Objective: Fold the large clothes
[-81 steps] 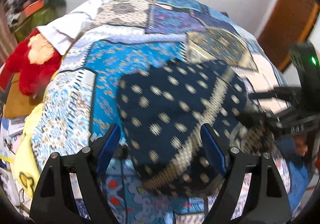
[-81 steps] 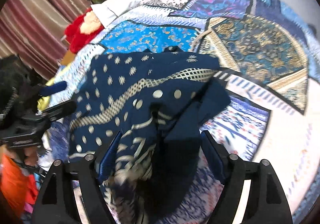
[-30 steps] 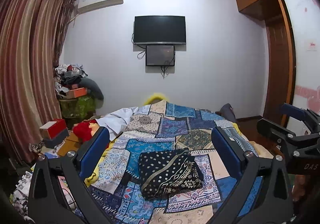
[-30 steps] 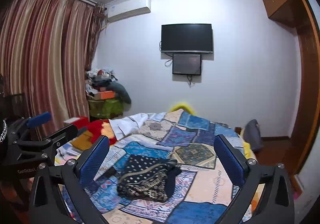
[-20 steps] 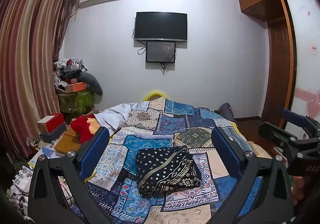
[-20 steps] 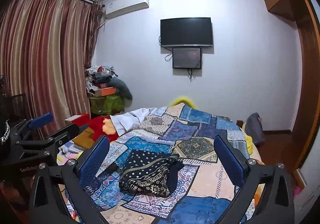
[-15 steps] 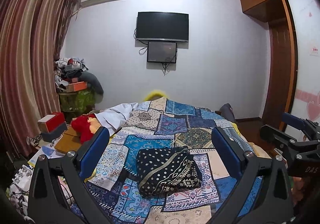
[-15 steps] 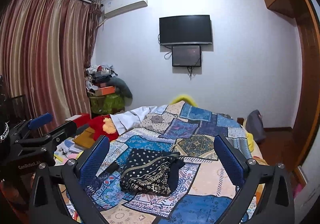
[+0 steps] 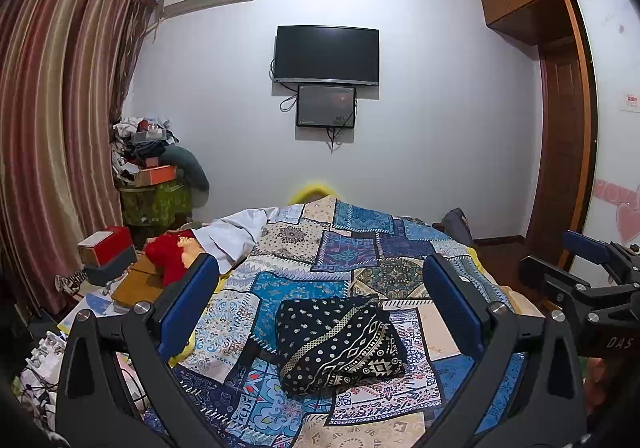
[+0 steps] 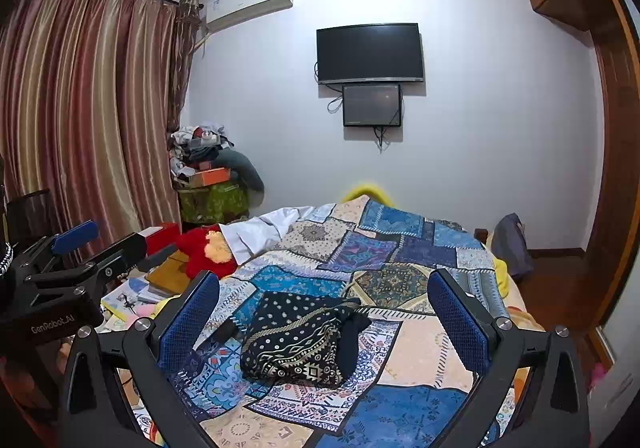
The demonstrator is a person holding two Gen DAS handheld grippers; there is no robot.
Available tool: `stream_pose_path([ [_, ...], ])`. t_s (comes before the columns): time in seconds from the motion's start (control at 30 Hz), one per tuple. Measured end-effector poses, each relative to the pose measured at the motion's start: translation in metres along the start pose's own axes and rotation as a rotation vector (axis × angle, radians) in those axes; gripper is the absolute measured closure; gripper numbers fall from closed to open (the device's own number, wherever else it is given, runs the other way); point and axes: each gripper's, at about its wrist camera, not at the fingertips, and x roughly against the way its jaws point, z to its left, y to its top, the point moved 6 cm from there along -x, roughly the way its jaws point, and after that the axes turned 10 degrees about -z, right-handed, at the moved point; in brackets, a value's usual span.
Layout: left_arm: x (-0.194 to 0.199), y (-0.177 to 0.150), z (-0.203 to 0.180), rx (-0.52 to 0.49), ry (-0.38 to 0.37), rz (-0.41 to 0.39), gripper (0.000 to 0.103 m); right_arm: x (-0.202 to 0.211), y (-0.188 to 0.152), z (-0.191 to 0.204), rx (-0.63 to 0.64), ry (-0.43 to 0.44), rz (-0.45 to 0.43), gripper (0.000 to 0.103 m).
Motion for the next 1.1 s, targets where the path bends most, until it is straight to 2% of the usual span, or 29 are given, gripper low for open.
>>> stream_pose_path([
  [1.1,0.005,0.007,-0.008,-0.006,-0.028,-0.018,0.000,0.001,0.005,0.003,-0.020,0.005,0.001,0.000],
])
